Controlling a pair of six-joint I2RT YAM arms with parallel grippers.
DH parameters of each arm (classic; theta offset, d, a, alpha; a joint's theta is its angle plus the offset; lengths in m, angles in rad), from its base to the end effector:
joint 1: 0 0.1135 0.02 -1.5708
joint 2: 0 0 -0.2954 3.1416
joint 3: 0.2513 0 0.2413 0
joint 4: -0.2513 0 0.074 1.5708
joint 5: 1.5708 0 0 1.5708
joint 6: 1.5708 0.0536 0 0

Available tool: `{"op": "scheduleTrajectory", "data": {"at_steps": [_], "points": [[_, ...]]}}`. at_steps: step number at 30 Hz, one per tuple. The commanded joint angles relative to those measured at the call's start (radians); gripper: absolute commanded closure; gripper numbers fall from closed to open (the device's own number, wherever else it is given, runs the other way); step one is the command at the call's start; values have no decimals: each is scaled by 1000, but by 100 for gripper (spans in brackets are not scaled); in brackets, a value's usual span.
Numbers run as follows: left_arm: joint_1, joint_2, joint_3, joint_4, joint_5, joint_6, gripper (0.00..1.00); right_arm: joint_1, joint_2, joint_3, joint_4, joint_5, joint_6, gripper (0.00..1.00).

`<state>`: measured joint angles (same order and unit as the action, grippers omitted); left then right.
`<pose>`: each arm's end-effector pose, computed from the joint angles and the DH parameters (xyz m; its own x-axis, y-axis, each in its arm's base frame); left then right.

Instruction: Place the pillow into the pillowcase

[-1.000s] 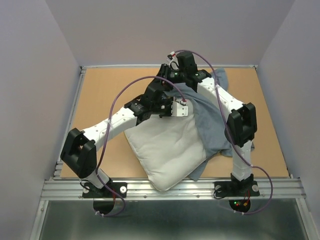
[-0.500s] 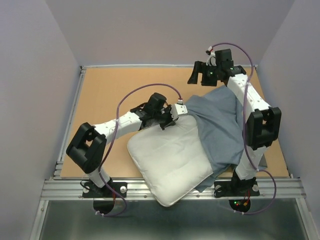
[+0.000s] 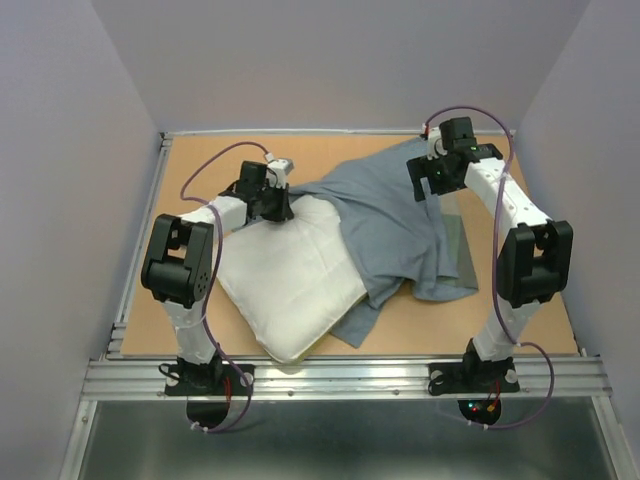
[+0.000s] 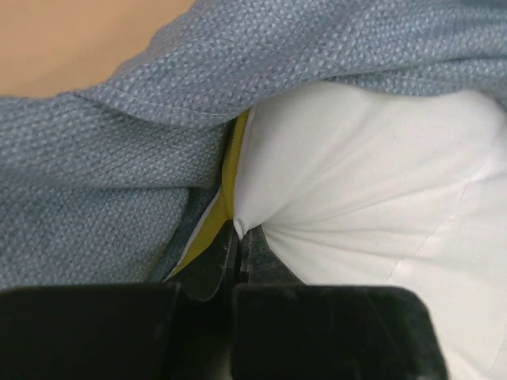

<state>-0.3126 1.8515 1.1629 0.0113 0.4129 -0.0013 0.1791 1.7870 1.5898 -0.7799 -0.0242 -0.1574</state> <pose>0.3896 -0.1485 0.2180 -0.5971 0.1917 -0.7789 0.5785 0.7756 -0.2525 0.3891 0.0718 0.3093 -0.7755 -0.2996 -0.5557 -0.3169 0.9460 -0.0679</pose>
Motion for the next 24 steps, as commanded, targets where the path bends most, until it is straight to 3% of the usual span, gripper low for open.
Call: {"op": "scheduleTrajectory", "data": {"at_steps": [1,5,8,12,14,17,18,20,24], "points": [[63,-72,-43,32,-157,-103,100,-119,20,111,-32,118,-74,4],[43,-124,-107,70,-175,-140,100,-161,54,179,-64,57,-68,6],[-100,-118,-80,96,-175,-140,100,-162,77,265,-107,-80,-44,9],[-259,6,87,116,-175,-140,100,-161,68,279,-110,-277,-13,20],[-290,40,176,90,-175,-140,100,-161,57,265,-110,-340,-16,28],[-261,-33,127,188,-175,-140,100,-155,14,208,-114,-384,-28,30],[-231,-55,112,206,170,-261,48,-148,-1,185,-114,-394,-45,30],[-212,-104,86,178,144,-238,45,-106,-35,119,-102,-363,-77,26],[-212,-123,86,64,122,-109,44,-12,-52,52,-26,-222,-96,29]]}}
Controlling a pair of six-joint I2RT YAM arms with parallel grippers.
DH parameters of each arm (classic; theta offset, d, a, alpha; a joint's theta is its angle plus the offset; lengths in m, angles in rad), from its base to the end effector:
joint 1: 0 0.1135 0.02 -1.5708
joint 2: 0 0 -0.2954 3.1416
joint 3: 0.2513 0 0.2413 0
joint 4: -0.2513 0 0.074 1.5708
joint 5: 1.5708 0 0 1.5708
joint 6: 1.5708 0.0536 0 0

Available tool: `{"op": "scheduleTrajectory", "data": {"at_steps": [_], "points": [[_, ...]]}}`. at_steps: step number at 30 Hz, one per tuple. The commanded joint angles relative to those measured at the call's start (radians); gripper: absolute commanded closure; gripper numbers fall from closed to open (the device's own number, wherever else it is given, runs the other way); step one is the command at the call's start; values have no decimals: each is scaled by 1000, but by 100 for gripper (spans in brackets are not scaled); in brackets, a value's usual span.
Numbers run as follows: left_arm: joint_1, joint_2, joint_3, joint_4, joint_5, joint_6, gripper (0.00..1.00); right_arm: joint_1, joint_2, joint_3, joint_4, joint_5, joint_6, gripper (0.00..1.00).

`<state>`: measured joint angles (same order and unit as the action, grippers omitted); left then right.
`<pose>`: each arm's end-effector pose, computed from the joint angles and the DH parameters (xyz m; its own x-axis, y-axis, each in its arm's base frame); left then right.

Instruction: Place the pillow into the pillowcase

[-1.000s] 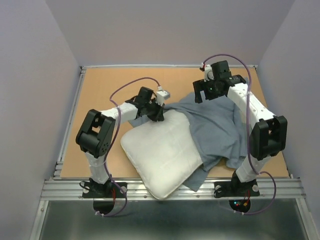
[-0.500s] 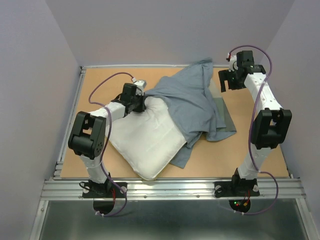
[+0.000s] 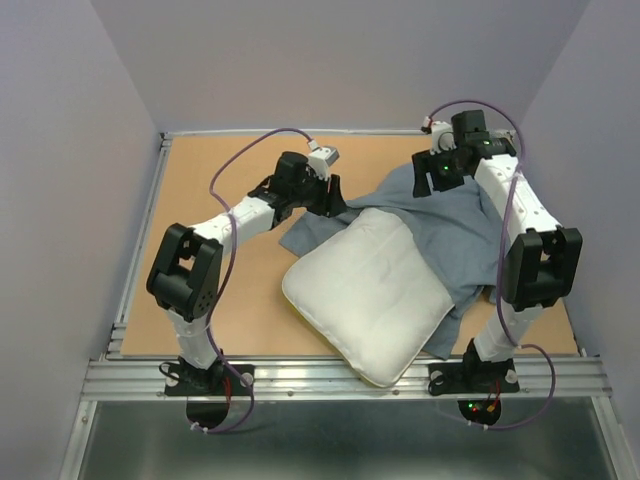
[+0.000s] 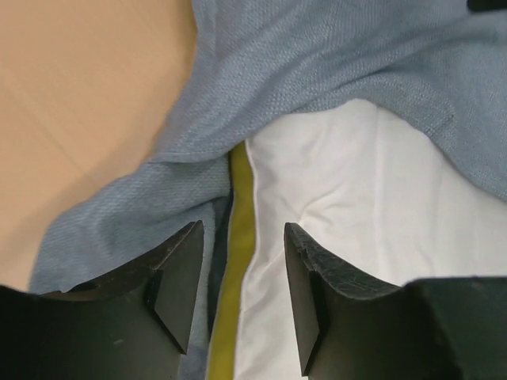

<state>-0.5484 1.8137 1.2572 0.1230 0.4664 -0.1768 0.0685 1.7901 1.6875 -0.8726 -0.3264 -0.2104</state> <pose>0.3559 -0.2457 0.2765 -0.4960 0.1189 -0.8601 0.7382 0.5794 -0.3456 0.3908 0.0440 0.3343 -0.7566 -0.2502 -0.6041 -0.4114 0.9003 0.1424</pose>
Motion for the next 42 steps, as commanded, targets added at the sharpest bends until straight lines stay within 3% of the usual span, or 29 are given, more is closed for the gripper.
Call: {"op": "scheduleTrajectory", "data": {"at_steps": [1,10,15,21,28,31,32,33,34,37,38,42], "points": [[28,-102,-21,-71,69,79,45,115,-49,-42,81,90,-50,30],[36,-182,-203,-121,209,100,37,246,20,-28,44,161,-170,41],[34,-133,-183,-180,215,129,35,283,74,-14,40,211,-198,44],[34,-59,-151,-194,224,135,35,301,130,18,27,217,-219,54],[34,-19,-131,-192,222,132,35,313,109,12,-5,207,-228,58],[34,1,-117,-191,216,134,44,318,103,-18,-6,210,-233,79],[34,6,-111,-192,215,134,48,321,101,-18,-8,205,-227,97],[34,10,-105,-191,215,134,54,323,98,-15,-9,199,-222,99],[34,19,-90,-191,224,134,71,326,88,1,-19,164,-219,99],[34,16,-62,-149,259,117,94,372,69,58,-73,58,-205,99],[34,10,-58,-129,268,105,99,385,66,76,-92,26,-204,100],[34,-45,-58,89,330,14,100,453,46,150,-207,-222,-172,100]]}}
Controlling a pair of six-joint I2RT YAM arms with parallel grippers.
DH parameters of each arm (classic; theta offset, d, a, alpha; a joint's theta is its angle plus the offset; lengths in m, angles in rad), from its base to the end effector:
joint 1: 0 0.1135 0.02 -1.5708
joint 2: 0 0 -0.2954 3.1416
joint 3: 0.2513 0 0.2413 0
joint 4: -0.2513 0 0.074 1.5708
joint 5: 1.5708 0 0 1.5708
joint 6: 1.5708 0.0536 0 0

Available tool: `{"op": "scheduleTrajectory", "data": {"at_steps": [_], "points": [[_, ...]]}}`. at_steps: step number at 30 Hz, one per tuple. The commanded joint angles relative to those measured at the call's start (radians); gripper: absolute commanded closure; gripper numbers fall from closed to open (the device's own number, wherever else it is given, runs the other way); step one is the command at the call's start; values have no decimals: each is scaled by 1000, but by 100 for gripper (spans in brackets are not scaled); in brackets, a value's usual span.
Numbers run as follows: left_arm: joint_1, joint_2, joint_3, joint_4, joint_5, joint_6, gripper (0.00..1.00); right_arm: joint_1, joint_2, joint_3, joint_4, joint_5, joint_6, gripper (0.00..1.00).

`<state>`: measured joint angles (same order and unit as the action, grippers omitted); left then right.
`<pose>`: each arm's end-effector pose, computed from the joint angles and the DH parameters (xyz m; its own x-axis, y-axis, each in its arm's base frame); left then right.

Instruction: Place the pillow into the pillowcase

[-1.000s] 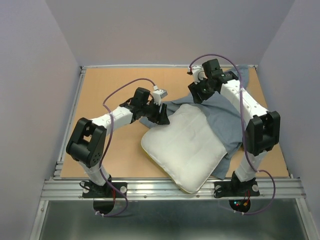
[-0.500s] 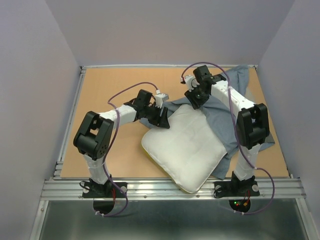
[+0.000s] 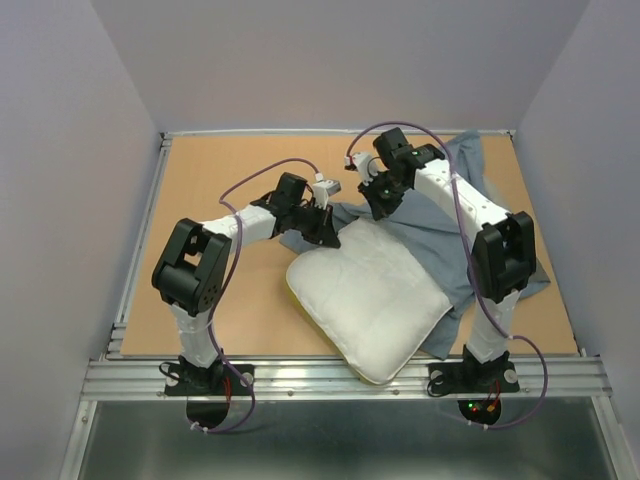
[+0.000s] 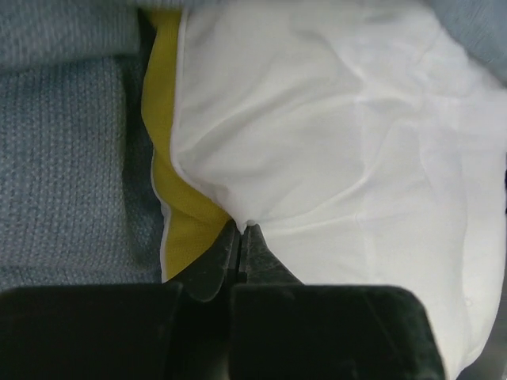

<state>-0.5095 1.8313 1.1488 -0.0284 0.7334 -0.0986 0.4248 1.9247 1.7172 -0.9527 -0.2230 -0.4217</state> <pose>0.3330 -0.2272 0.2238 -0.6461 0.2772 -0.7111 0.7452 0.4305 -0.5093 0.3722 0.1814 0.2854 -0.5648 -0.6936 -0.4472 -0.7820 0.6229 0.0216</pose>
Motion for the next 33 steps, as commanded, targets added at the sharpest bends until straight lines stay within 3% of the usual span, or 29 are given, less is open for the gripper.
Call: {"op": "scheduleTrajectory", "data": {"at_steps": [1,4,10,12,13,14,15,16,18,19,21,22,23,24,28,31,33], "points": [[-4,-91,45,278,63,-111,100,117,-96,163,-151,-372,43,99],[-4,-128,20,406,54,-191,100,121,-112,208,-211,-509,83,99],[-3,-144,-115,531,18,-389,99,89,-142,41,-132,-307,77,99],[-1,-158,-176,544,14,-408,83,74,-139,-2,-104,-256,106,99],[0,-177,-205,544,18,-408,69,68,-135,-28,-100,-231,109,95],[2,-187,-215,541,27,-400,62,63,-135,-39,-97,-214,112,87],[6,-196,-215,516,37,-376,56,58,-138,-50,-92,-196,119,73],[18,-213,-198,433,47,-312,49,57,-153,-57,-92,-161,116,45],[40,-221,-160,316,54,-203,47,57,-180,-57,-77,-121,113,26],[77,-222,-134,195,44,-147,45,55,-191,-53,-61,-93,106,23],[123,-216,-69,112,43,-15,42,57,-223,-24,-46,-88,90,22],[173,-204,-42,70,41,14,29,60,-230,-12,-44,-111,66,22],[190,-193,-23,53,43,55,23,77,-233,-1,-46,-121,51,22],[209,-175,-2,30,41,78,23,91,-231,-4,-46,-127,31,22],[236,-77,92,-56,57,140,23,160,-191,-11,-47,-136,-107,0],[238,-15,140,-58,17,143,23,193,-112,19,-44,-141,-159,0],[238,23,170,-59,-5,140,1,215,-78,35,-34,-136,-176,0]]}}
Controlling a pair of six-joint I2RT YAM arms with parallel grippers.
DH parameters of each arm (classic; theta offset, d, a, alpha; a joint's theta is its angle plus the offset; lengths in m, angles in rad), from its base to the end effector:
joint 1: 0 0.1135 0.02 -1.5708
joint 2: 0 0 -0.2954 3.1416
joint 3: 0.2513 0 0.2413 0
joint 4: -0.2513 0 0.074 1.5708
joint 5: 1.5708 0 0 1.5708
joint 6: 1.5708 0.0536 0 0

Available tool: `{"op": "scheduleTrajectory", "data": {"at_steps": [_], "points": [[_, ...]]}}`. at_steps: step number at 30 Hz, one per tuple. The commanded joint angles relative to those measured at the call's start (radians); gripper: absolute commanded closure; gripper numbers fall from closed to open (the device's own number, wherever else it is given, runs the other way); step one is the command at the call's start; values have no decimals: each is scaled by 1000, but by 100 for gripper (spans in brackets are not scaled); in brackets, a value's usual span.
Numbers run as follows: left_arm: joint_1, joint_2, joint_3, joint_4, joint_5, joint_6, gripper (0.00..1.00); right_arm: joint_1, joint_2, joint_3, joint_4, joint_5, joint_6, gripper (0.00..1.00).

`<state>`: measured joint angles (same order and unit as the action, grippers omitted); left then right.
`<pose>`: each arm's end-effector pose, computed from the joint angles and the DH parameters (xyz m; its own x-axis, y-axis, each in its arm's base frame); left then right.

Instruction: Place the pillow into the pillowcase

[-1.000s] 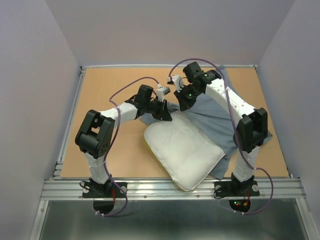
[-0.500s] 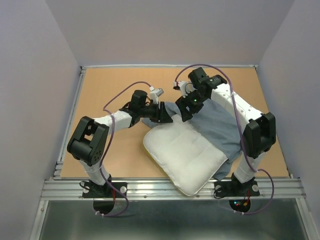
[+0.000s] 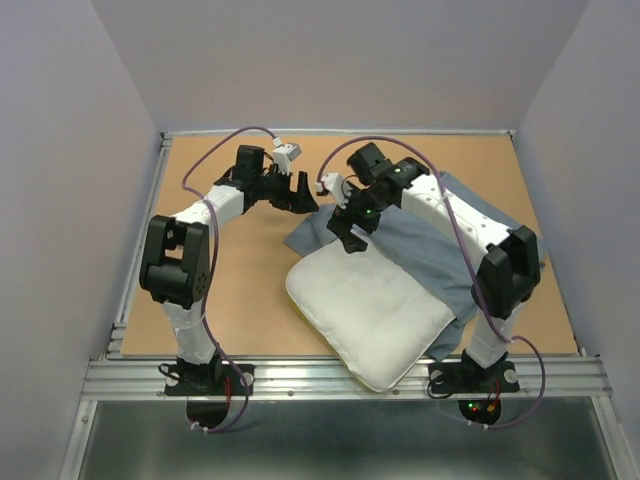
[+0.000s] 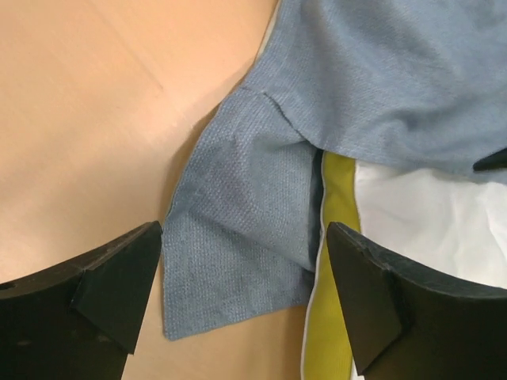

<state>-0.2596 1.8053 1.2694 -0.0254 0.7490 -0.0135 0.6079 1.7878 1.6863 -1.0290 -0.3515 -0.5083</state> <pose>0.3928 -0.1421 0.2728 -0.5245 0.1291 -0.8416 0.7381 0.5616 -0.3738 0.2974 0.2294 0.3255 -0.3291 -0.7856 -0.5239 -0.9351 0.3486 0.0647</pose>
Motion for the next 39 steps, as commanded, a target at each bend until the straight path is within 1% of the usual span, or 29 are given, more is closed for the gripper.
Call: {"op": "scheduleTrajectory", "data": {"at_steps": [1,4,6,11,12,13,14,15,16,17,18,19,20,22,23,25,26,27,28,29,30,31,32,34,35,37,38,39], "points": [[-12,72,57,-56,-37,60,1,35,91,70,64,-3,-104,0],[-13,120,105,-56,-74,67,1,47,131,59,92,3,-148,0],[-15,179,159,-68,-83,73,1,58,160,21,95,17,-173,0],[-29,287,220,-73,-17,66,1,72,153,-103,144,51,-217,0],[-38,299,229,-73,5,60,1,72,153,-131,159,60,-219,9],[-46,311,231,-74,19,58,1,72,156,-137,168,84,-217,20],[-53,333,228,-73,36,57,1,72,157,-140,181,103,-210,35],[-72,344,228,-76,47,53,2,72,160,-142,194,129,-200,60],[-81,354,228,-88,64,49,4,72,163,-131,216,155,-182,73],[-92,367,222,-91,76,47,13,73,163,-122,228,211,-171,99],[-102,370,216,-93,94,46,20,72,162,-113,239,238,-161,99],[-105,371,208,-97,134,47,33,70,144,-100,256,264,-154,99],[-105,362,188,-114,153,46,61,69,133,-99,267,317,-154,99],[-93,333,154,-137,170,52,86,66,105,-105,291,383,-168,100],[-89,284,136,-166,170,76,100,62,82,-114,308,446,-179,99],[-63,221,59,-189,170,102,100,44,59,-128,320,495,-219,100],[-31,160,23,-230,162,147,100,21,45,-138,332,540,-231,99],[-15,137,16,-270,153,177,100,4,44,-139,345,560,-252,99],[21,106,13,-383,141,216,100,-13,42,-140,351,592,-262,99],[42,94,12,-440,135,310,100,-32,45,-137,357,606,-271,99],[62,82,4,-528,106,346,100,-71,50,-132,374,614,-283,99],[107,56,-17,-556,86,380,100,-89,54,-125,380,621,-288,99],[127,45,-28,-574,64,423,100,-114,61,-123,388,623,-291,99],[164,39,-33,-593,-3,448,100,-119,67,-120,411,625,-277,99],[187,46,-21,-584,-11,449,100,-119,70,-116,411,605,-260,99],[191,71,8,-567,1,417,100,-106,78,-90,403,573,-189,99],[186,110,52,-564,24,402,100,-82,76,-77,388,548,-171,97],[184,129,74,-556,48,383,100,-71,73,-60,364,524,-151,91]]}}
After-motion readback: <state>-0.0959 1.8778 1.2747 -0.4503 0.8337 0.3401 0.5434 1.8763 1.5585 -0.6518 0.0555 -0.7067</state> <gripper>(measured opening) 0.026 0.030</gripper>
